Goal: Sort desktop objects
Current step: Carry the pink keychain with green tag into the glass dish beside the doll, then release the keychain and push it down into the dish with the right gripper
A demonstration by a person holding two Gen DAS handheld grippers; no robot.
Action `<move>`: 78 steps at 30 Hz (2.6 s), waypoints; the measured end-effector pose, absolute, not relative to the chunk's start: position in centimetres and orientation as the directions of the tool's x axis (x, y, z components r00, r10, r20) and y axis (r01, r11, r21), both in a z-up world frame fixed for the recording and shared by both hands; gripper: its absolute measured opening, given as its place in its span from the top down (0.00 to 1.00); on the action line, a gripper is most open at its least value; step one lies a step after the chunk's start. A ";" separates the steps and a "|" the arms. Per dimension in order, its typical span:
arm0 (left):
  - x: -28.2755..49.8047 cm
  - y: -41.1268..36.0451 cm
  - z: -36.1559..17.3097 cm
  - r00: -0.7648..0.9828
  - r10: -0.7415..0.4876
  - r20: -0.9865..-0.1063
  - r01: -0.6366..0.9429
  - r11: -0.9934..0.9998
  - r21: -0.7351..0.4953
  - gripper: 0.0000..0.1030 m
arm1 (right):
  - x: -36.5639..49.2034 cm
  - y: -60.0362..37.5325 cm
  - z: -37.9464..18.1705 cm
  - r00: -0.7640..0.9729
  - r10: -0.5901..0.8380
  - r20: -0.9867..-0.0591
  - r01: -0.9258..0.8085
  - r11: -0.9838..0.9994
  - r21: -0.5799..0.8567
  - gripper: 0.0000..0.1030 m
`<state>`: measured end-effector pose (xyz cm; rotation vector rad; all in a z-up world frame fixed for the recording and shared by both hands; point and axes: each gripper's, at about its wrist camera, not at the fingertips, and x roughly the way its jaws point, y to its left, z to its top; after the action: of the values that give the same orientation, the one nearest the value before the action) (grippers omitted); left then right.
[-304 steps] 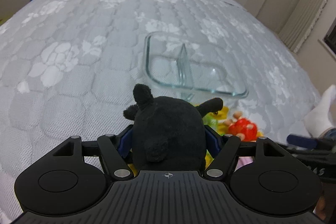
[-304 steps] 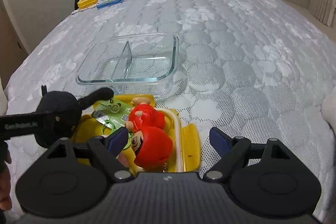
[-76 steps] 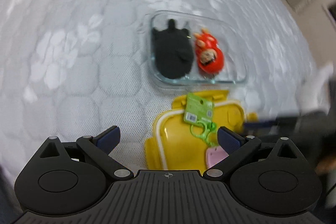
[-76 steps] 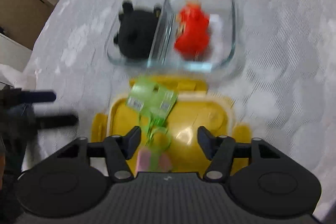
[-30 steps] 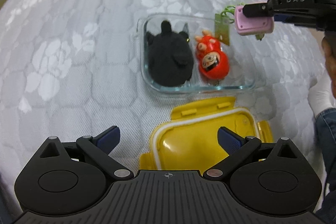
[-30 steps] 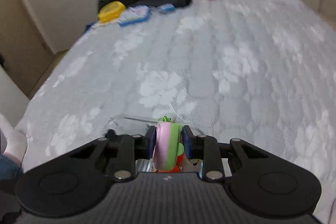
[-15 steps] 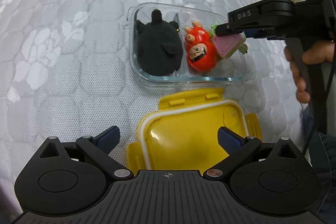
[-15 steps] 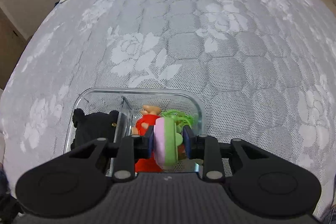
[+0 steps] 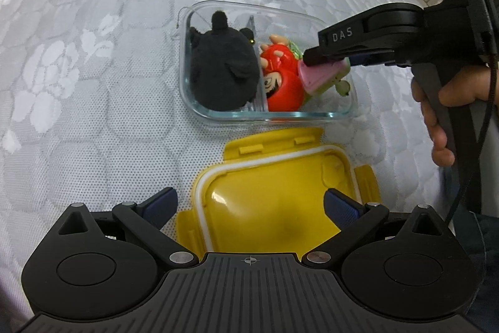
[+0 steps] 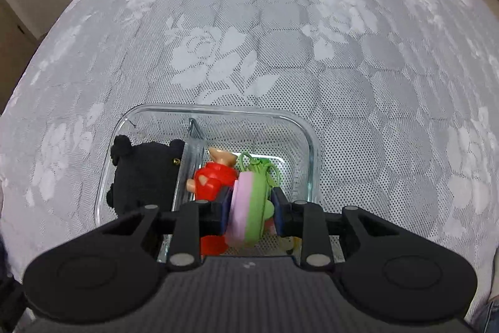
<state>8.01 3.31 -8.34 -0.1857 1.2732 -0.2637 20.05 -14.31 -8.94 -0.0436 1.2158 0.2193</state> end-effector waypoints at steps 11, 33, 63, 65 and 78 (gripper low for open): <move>8.1 3.4 -8.6 0.265 -0.283 -0.922 0.090 0.959 -0.269 0.01 | 20.4 -15.3 -8.2 0.344 0.156 -0.926 -0.159 0.982 0.107 0.69; 8.1 3.2 -8.9 0.261 -0.278 -0.924 0.098 0.960 -0.261 0.01 | 20.8 -17.2 -9.6 0.272 0.219 -0.937 -0.037 0.976 0.217 0.66; 8.1 3.2 -9.6 0.228 -0.285 -0.931 0.100 0.958 -0.269 0.00 | 20.2 -14.8 -6.5 0.381 0.182 -0.907 -0.304 0.951 0.063 0.78; 8.1 3.2 -9.6 0.227 -0.285 -0.931 0.098 0.958 -0.269 0.00 | 20.1 -14.5 -7.6 0.364 0.170 -0.916 -0.305 0.951 0.055 0.77; 8.2 3.1 -9.7 0.212 -0.294 -0.932 0.101 0.955 -0.279 0.00 | 20.7 -15.0 -10.2 0.300 0.173 -0.938 -0.263 0.960 0.093 0.52</move>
<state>8.17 3.09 -9.68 -0.1702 1.3308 -0.2763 20.71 -15.01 -10.23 -0.0838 1.2333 0.2899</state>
